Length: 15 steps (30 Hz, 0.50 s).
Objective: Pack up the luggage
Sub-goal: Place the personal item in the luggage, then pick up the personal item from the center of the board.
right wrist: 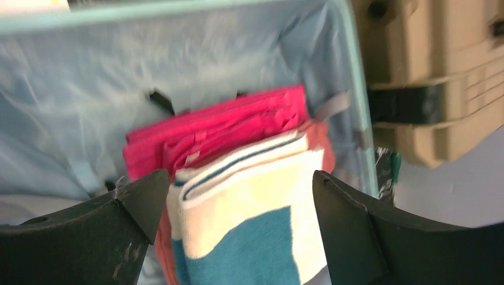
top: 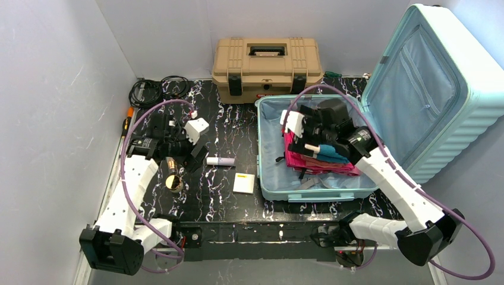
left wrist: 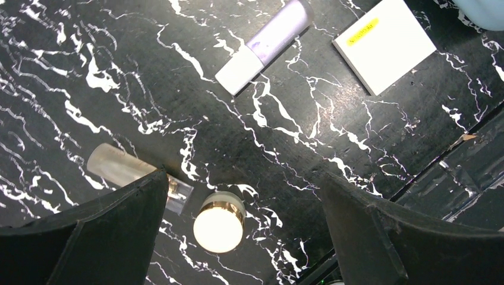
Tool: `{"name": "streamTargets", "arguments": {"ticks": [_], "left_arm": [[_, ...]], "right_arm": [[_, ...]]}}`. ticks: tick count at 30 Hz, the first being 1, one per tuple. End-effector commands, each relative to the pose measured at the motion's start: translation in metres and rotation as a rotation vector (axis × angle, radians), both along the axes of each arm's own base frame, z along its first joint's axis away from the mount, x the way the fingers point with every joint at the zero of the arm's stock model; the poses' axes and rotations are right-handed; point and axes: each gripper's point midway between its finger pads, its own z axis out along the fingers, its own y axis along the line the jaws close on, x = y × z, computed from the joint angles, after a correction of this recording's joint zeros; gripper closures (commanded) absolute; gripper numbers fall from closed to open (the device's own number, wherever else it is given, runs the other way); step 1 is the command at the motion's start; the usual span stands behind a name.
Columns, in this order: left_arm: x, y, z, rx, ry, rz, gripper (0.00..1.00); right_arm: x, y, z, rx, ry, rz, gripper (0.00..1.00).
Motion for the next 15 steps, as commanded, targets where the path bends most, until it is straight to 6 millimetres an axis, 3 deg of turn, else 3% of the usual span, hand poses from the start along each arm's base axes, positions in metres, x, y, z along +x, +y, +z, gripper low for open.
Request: {"name": "streamTargets", "arguments": {"ticks": [1, 4, 9, 15], "left_arm": [[0.005, -0.019, 0.004, -0.016, -0.018, -0.115, 0.02], [0.008, -0.031, -0.011, 0.011, 0.02, -0.179, 0.02], [0.009, -0.056, -0.043, 0.089, 0.043, -0.319, 0.02], [0.027, -0.068, -0.072, 0.146, 0.052, -0.385, 0.02]], "right_arm": [[-0.017, 0.044, 0.058, 0.246, 0.064, 0.114, 0.02], [-0.026, 0.061, 0.053, 0.285, 0.152, 0.193, 0.02], [-0.019, 0.077, 0.034, 0.314, 0.208, 0.207, 0.02], [-0.016, 0.077, 0.035, 0.367, 0.237, 0.209, 0.02]]}}
